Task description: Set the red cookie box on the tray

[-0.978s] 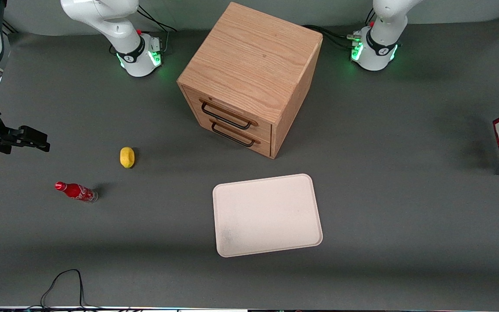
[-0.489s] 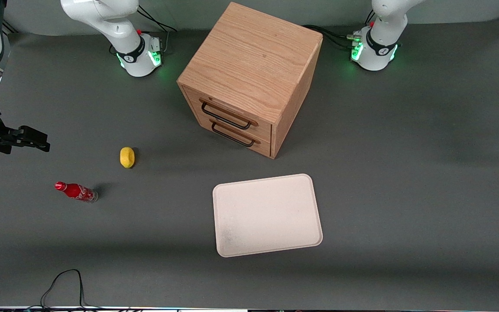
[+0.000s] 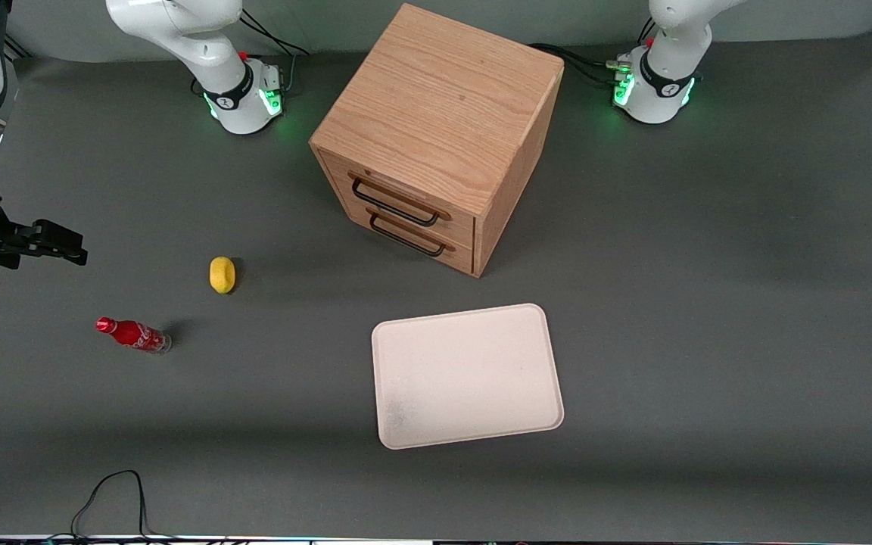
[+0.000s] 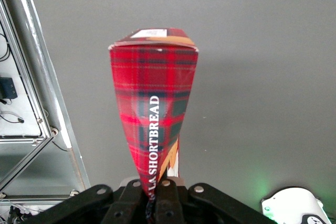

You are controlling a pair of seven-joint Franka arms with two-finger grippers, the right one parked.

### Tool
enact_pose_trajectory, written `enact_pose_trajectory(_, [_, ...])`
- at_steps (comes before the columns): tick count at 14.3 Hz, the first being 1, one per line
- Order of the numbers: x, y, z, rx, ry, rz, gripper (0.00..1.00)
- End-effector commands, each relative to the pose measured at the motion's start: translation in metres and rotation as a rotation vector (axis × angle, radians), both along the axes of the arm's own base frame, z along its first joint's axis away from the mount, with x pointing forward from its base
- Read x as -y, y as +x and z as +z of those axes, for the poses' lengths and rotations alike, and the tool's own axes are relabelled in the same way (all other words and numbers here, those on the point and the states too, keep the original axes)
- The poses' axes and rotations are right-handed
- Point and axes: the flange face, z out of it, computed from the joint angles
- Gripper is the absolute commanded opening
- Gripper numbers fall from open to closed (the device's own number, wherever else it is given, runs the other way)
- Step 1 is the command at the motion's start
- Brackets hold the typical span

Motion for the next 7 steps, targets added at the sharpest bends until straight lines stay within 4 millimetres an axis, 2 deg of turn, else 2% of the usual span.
enact_pose_trajectory(1, [0.063, 0.012, 0.023, -0.027, 0.014, 0.039, 0.0])
enact_pose_trajectory(5, [0.202, 0.047, 0.037, -0.042, 0.042, 0.087, 0.0])
enact_pose_trajectory(7, [0.253, 0.053, 0.044, -0.039, 0.01, 0.096, 0.0])
